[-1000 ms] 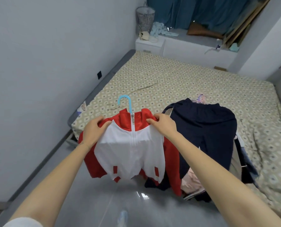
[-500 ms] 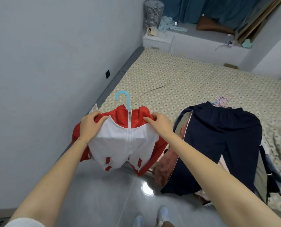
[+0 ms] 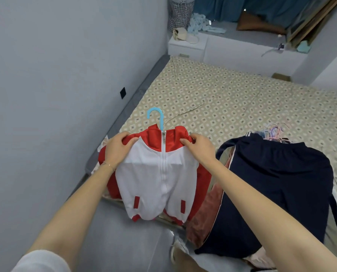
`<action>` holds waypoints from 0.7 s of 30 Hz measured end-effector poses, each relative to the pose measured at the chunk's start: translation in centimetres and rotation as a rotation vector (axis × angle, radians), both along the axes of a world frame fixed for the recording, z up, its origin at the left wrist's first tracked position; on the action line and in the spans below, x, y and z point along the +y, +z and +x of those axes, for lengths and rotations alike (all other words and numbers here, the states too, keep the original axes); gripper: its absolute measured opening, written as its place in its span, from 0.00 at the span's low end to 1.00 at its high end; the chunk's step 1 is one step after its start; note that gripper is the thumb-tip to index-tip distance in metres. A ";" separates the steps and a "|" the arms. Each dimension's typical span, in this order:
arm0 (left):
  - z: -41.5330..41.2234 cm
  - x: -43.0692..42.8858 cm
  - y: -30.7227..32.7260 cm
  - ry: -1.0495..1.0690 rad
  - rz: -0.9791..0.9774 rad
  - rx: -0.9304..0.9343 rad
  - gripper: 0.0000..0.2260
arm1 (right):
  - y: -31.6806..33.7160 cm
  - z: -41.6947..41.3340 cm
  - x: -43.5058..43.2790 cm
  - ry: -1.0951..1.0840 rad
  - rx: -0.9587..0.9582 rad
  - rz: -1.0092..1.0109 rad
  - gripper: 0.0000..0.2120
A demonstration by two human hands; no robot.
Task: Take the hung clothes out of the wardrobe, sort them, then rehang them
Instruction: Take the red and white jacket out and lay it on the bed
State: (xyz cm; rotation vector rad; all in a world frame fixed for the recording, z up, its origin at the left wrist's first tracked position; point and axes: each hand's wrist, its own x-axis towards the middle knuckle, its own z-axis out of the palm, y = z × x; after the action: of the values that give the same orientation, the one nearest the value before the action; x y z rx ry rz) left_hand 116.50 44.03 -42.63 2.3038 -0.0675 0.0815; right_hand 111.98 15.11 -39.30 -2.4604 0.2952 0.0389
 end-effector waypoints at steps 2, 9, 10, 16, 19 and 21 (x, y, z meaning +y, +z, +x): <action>2.6 -1.2 -0.8 -0.002 0.017 0.006 0.13 | -0.9 2.5 -1.3 0.002 0.024 0.021 0.20; 10.2 -5.1 -4.2 -0.042 0.051 0.087 0.11 | -4.2 9.3 -4.5 -0.031 0.106 0.015 0.22; 11.5 -5.5 -5.2 -0.045 0.056 0.104 0.11 | -5.2 10.2 -4.9 -0.039 0.129 0.025 0.22; 19.4 -8.3 -13.2 -0.088 0.070 0.193 0.15 | -12.7 16.6 -7.1 -0.111 0.234 0.029 0.21; 23.3 -9.7 -18.7 -0.133 0.128 0.225 0.17 | -17.9 19.6 -8.1 -0.154 0.295 0.018 0.19; 25.6 -10.5 -22.8 -0.159 0.166 0.221 0.19 | -21.7 21.4 -8.8 -0.172 0.335 0.015 0.18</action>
State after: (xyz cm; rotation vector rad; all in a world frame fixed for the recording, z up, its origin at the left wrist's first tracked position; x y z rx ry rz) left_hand 142.14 33.53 -65.46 2.4484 -0.1480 -0.2693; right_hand 133.42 6.27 -61.00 -2.3978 0.6473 0.3798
